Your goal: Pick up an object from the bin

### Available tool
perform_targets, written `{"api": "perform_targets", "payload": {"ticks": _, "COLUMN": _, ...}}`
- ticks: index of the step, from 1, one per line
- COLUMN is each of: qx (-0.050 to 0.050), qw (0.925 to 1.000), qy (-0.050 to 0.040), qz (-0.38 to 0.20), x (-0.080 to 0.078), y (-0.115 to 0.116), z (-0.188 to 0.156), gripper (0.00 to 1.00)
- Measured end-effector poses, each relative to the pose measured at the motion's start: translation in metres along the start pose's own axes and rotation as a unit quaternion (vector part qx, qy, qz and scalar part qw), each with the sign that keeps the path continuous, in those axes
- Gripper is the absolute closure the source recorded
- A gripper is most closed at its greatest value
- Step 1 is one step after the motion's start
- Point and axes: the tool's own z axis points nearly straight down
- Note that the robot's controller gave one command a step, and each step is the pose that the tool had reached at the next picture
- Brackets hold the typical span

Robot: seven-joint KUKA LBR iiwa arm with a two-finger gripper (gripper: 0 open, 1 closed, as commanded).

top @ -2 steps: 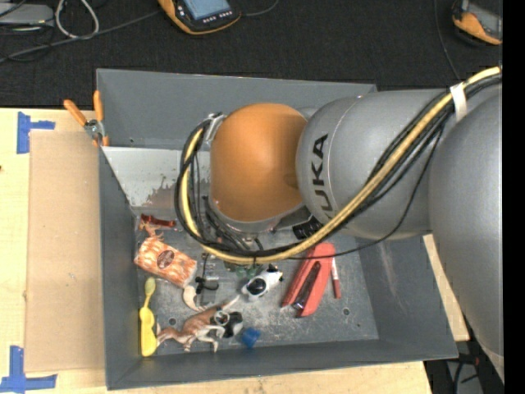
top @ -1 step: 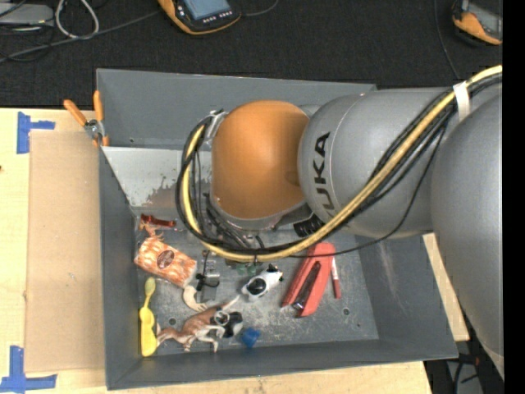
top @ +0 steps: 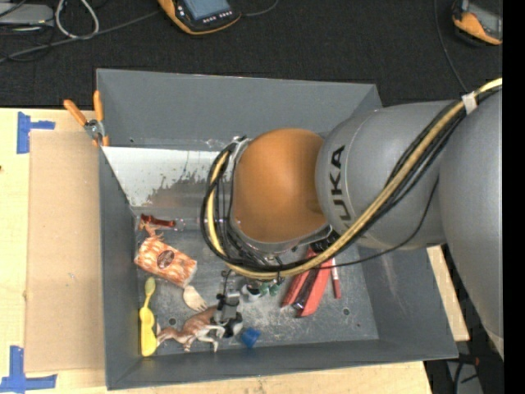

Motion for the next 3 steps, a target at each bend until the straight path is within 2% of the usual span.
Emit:
{"api": "perform_targets", "payload": {"ticks": 1, "qx": -0.001, "qw": 0.9999, "qy": -0.0007, "qz": -0.011, "x": 0.032, "y": -0.015, "z": 0.013, "gripper": 0.00}}
{"api": "perform_targets", "payload": {"ticks": 2, "qx": 0.000, "qw": 0.9996, "qy": -0.0018, "qz": -0.027, "x": 0.040, "y": -0.011, "z": 0.078, "gripper": 0.00}}
{"api": "perform_targets", "payload": {"ticks": 3, "qx": -0.002, "qw": 0.9998, "qy": -0.0059, "qz": -0.021, "x": 0.038, "y": -0.033, "z": 0.092, "gripper": 1.00}}
